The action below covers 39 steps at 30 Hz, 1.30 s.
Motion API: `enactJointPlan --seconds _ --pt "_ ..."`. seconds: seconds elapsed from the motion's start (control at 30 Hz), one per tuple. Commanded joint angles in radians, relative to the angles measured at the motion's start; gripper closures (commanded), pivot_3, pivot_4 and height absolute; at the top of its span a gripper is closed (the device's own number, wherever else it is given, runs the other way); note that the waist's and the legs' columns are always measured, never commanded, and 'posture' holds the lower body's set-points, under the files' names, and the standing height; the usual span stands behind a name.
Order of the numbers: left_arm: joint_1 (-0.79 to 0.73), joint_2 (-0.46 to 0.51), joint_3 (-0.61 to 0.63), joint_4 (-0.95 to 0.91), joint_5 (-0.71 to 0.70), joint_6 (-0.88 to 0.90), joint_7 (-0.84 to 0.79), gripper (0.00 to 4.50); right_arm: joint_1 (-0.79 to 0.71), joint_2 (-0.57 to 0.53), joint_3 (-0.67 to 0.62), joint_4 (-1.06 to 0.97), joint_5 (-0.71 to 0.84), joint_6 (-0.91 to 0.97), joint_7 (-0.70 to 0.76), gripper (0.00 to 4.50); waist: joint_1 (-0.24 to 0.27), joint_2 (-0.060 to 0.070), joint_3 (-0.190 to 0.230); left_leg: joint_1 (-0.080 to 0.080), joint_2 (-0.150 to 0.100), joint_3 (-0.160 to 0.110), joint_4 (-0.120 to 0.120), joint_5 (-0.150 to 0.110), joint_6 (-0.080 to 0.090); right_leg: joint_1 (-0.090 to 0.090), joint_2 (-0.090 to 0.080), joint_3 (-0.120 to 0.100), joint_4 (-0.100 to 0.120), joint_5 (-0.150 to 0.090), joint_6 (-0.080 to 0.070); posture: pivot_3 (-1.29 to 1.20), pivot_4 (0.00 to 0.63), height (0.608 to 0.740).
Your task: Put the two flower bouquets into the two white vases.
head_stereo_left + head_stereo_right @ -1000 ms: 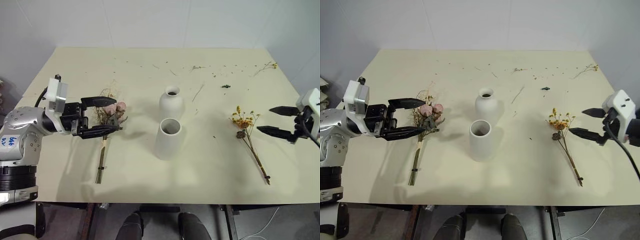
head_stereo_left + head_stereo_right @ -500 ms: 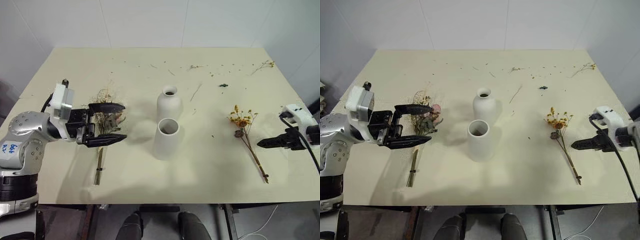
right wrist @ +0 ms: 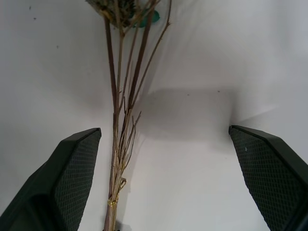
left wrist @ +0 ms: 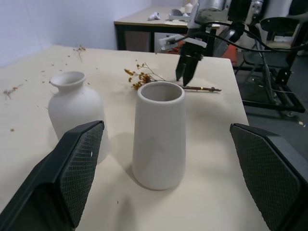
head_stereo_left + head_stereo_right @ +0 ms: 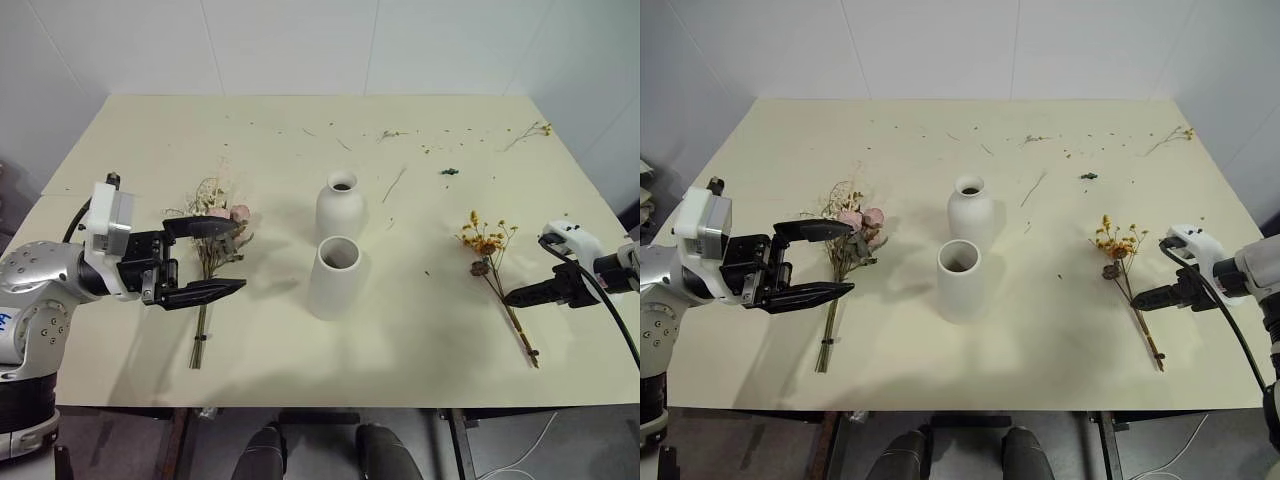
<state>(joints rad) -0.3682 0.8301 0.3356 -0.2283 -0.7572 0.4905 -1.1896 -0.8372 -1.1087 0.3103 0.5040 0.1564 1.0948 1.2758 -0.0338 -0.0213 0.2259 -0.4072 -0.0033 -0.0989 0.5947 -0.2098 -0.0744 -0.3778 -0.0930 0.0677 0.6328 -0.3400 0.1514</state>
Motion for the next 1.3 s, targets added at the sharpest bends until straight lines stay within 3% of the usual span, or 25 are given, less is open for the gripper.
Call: enactJointPlan --seconds 0.03,0.23,0.6,0.73,0.87,1.1,1.3 --pt "0.014 0.005 0.028 -0.045 -0.028 -0.004 0.015 0.0 0.038 0.014 -0.008 -0.062 -0.001 -0.021 -0.009 0.4 -0.001 -0.001 0.0 0.0 0.0 0.0 0.0 0.0 0.0 0.0 0.0 0.0 0.0 0.0 0.0 0.0 0.15 0.74" --pt "0.039 0.011 0.041 -0.059 -0.044 0.009 0.029 0.0 0.057 -0.002 -0.032 -0.1 0.002 -0.018 -0.023 2.26 -0.001 -0.001 -0.001 0.0 0.0 0.0 0.0 0.0 0.0 0.0 0.0 0.0 0.0 0.0 0.0 0.0 0.15 0.74" --pt "0.07 -0.007 0.032 -0.071 -0.061 0.008 0.057 0.0 0.061 -0.053 -0.02 -0.13 -0.011 -0.03 -0.002 2.26 0.002 -0.001 0.0 0.0 0.0 0.0 0.0 0.0 0.0 0.0 0.0 0.0 0.0 0.0 0.0 0.0 0.15 0.74" --pt "0.069 -0.001 0.033 -0.069 -0.066 0.009 0.06 0.0 0.085 -0.047 -0.014 -0.153 -0.009 -0.035 0.0 3.16 0.003 -0.001 0.0 0.0 0.0 0.0 0.0 0.0 0.0 0.0 0.0 0.0 0.0 0.0 0.0 0.0 0.15 0.74" --pt "0.049 0.014 0.033 -0.055 -0.065 0.012 0.055 0.0 0.083 -0.015 -0.017 -0.123 -0.018 -0.055 -0.02 4.44 0.002 -0.001 0.0 0.0 0.0 0.0 0.001 0.0 0.0 0.0 0.0 0.0 0.0 0.0 0.0 0.0 0.15 0.74" --pt "0.025 0.028 0.032 -0.033 -0.053 0.002 0.048 0.0 0.064 0.012 -0.057 -0.069 -0.016 -0.095 -0.064 4.44 0.001 -0.001 -0.001 0.0 0.0 0.0 0.002 0.0 0.0 0.001 0.0 0.0 0.001 0.0 0.0 0.0 0.15 0.74" --pt "-0.008 0.028 0.02 0.009 -0.032 -0.017 0.034 0.0 0.017 0.072 -0.299 -0.052 0.089 -0.336 -0.116 4.44 -0.002 0.0 0.0 0.0 0.0 0.0 0.002 0.0 0.0 0.001 0.0 0.0 0.002 0.001 0.0 0.0 0.15 0.74"
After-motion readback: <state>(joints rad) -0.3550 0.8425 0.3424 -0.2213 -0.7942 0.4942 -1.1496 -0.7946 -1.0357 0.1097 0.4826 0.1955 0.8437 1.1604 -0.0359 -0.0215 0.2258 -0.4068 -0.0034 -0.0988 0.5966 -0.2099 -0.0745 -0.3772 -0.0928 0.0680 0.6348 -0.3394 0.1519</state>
